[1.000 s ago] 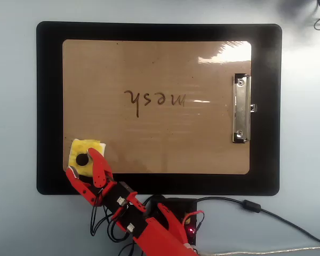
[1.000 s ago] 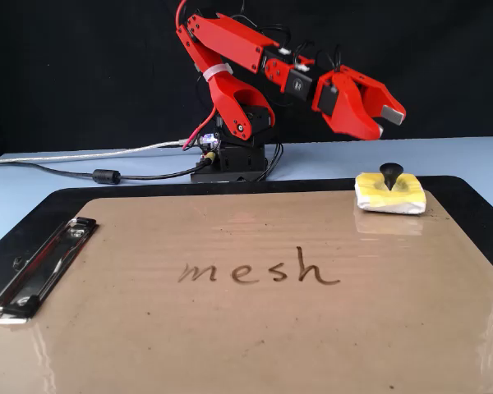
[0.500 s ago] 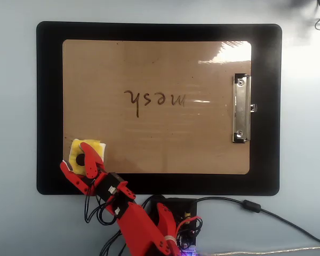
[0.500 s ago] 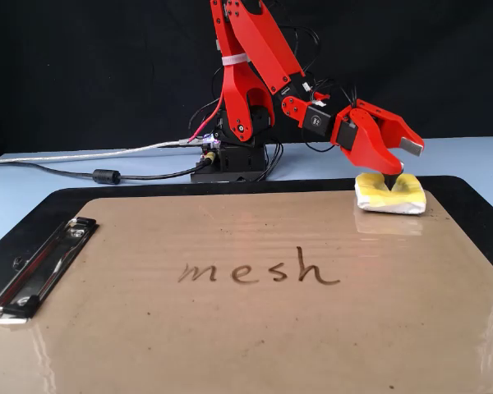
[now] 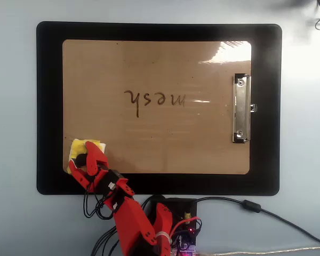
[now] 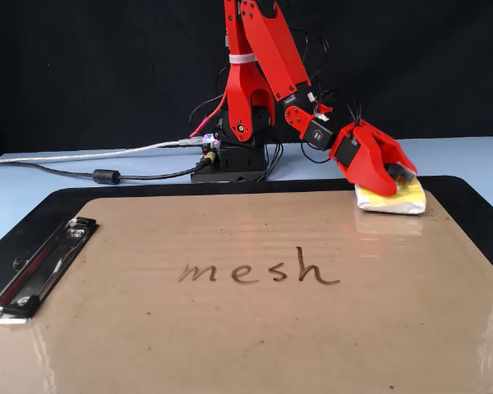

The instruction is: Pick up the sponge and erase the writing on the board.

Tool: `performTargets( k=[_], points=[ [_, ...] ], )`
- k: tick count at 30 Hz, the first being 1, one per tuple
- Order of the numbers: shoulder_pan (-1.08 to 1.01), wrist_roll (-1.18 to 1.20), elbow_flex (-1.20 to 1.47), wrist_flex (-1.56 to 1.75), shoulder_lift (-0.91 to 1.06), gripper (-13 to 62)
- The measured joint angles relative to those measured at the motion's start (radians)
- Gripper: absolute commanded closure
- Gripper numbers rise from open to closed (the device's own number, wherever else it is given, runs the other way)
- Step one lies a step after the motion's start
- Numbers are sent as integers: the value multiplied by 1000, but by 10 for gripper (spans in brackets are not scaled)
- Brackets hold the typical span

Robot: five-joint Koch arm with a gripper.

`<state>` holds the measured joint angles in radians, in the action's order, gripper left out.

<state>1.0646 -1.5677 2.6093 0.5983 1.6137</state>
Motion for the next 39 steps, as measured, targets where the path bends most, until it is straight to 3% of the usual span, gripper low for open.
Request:
performTargets(
  k=[5,8,13,18,27,39],
  points=[
    [0,-2,-8,34,-52,172],
    [0,-2,-9,44,-63,224],
    [6,3,-8,44,-63,372],
    [2,11,-9,46,-61,576],
    [-175,23,20,32,6,574],
    [-827,209,-114,-278,167,574]
  ],
)
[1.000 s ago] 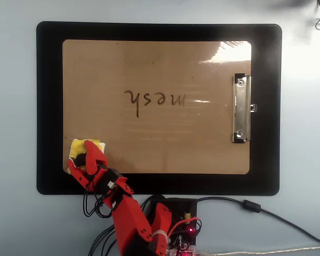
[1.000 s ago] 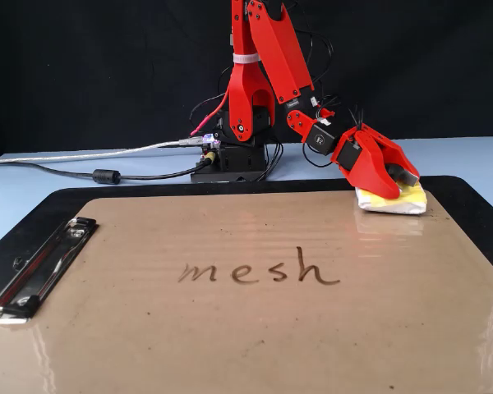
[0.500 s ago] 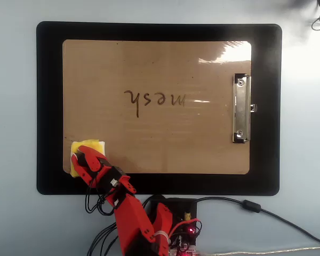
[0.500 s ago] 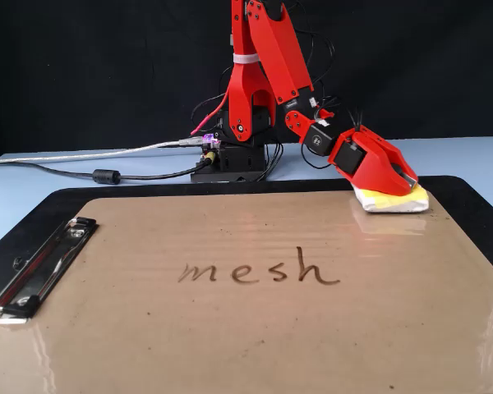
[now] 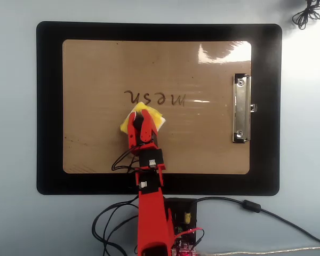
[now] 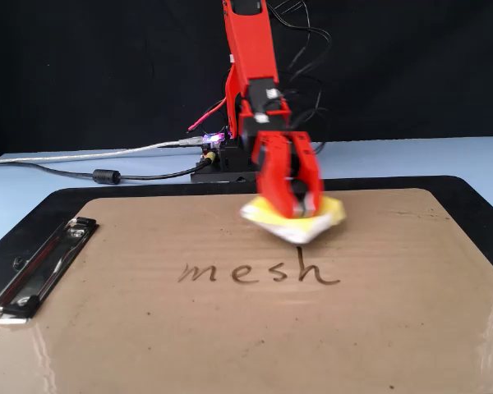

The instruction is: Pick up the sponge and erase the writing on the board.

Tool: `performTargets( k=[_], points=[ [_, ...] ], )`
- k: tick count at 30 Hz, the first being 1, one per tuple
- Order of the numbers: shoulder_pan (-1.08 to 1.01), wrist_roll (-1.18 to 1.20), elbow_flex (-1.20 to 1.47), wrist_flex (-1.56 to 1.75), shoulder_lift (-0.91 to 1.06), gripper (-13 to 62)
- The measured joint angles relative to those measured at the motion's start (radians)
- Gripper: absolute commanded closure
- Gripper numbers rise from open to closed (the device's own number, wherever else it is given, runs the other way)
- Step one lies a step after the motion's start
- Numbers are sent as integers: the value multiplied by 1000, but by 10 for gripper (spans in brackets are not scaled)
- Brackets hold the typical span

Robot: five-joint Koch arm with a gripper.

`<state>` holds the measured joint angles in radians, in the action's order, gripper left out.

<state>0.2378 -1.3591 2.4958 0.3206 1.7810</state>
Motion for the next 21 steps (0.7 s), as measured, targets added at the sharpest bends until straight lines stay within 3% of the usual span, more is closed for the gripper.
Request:
performTargets(
  k=[9,12,18,21],
  points=[
    [-319,138,-34,-94,-20,574],
    [-357,137,-77,-83,-155,574],
    [-359,138,-529,9,-618,574],
    [-359,135,-664,17,-739,574]
  ],
)
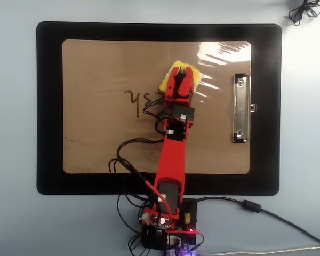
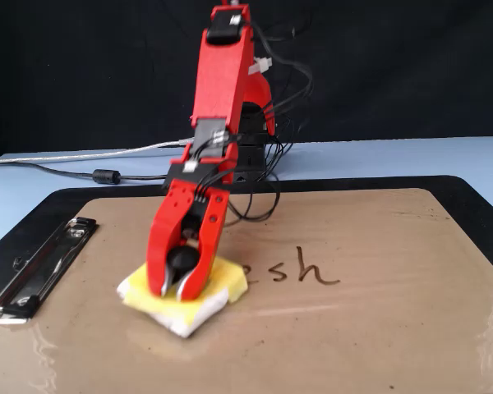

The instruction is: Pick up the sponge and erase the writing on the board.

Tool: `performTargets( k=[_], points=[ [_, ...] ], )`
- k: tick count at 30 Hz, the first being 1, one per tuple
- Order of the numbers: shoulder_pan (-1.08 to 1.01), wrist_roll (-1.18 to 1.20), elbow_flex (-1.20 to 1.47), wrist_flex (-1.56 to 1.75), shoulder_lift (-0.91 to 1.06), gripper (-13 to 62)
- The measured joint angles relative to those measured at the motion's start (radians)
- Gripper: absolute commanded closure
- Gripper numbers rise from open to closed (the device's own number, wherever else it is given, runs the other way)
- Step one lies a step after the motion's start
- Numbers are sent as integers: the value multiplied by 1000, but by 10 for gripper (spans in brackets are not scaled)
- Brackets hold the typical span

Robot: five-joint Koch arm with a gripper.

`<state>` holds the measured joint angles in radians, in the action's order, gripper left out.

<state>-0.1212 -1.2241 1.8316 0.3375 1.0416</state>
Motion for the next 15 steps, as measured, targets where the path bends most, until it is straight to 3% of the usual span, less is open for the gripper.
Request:
performTargets(
  k=[8,10,15],
  points=[
    [-51,-5,672,0,538,574],
    [-52,-3,583,-17,502,574],
    [-54,-11,135,-2,143,574]
  ],
)
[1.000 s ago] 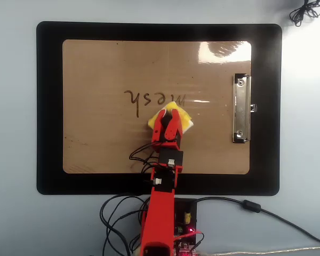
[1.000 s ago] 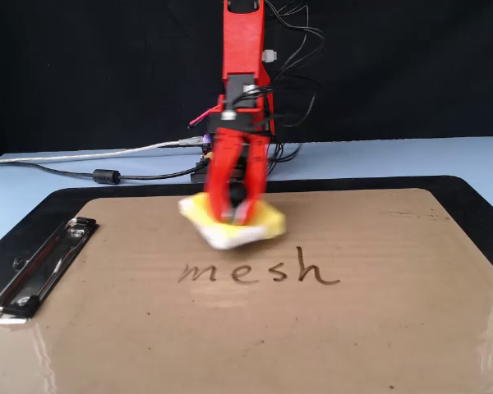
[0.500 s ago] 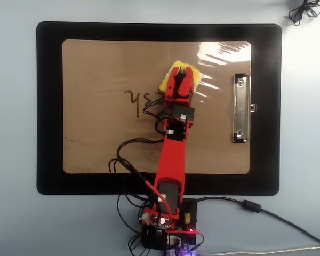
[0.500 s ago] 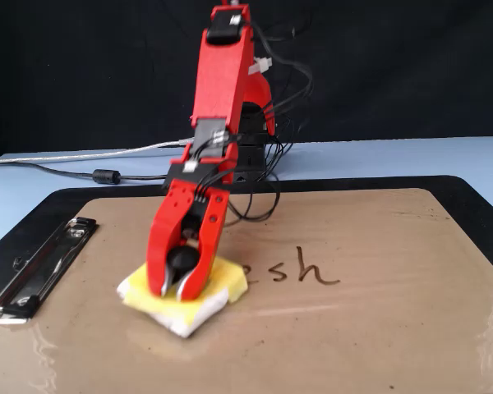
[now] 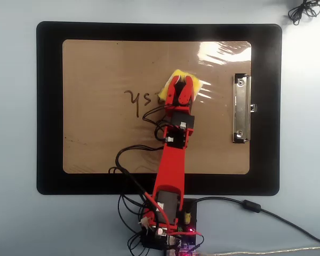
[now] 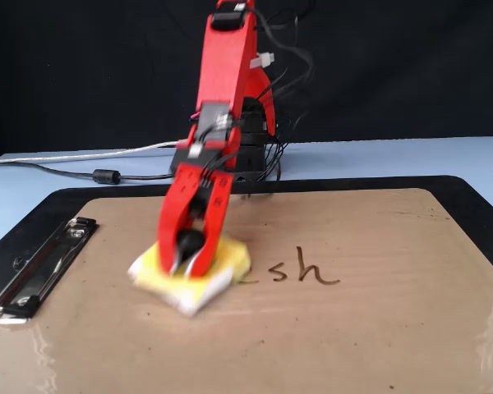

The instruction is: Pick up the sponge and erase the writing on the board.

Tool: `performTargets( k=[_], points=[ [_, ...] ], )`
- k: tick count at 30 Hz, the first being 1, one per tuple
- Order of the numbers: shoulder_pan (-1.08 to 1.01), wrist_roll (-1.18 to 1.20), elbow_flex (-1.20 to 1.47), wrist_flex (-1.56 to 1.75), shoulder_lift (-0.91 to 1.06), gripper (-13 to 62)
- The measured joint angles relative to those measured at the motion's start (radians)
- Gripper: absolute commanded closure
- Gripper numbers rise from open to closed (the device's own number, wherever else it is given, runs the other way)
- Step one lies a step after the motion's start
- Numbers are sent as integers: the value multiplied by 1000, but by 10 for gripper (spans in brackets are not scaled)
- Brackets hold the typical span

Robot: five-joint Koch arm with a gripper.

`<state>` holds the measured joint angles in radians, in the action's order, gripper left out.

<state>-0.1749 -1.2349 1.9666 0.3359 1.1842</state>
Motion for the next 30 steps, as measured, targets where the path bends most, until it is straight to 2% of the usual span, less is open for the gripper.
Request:
performTargets(
  k=[3,7,9,12,15,17,19,24,27,30],
  points=[
    [-14,-3,138,5,87,574],
    [-34,-5,641,2,505,574],
    [-35,-5,693,-11,581,574],
    [-34,-2,543,-18,474,574],
    [-34,-3,187,-21,184,574],
    [-37,-5,94,-15,92,574],
    [-41,-6,120,-11,91,574],
    [-51,-6,442,-3,305,574],
    [-52,-5,327,-14,210,574],
    [-51,-5,9,-2,-35,574]
  ],
)
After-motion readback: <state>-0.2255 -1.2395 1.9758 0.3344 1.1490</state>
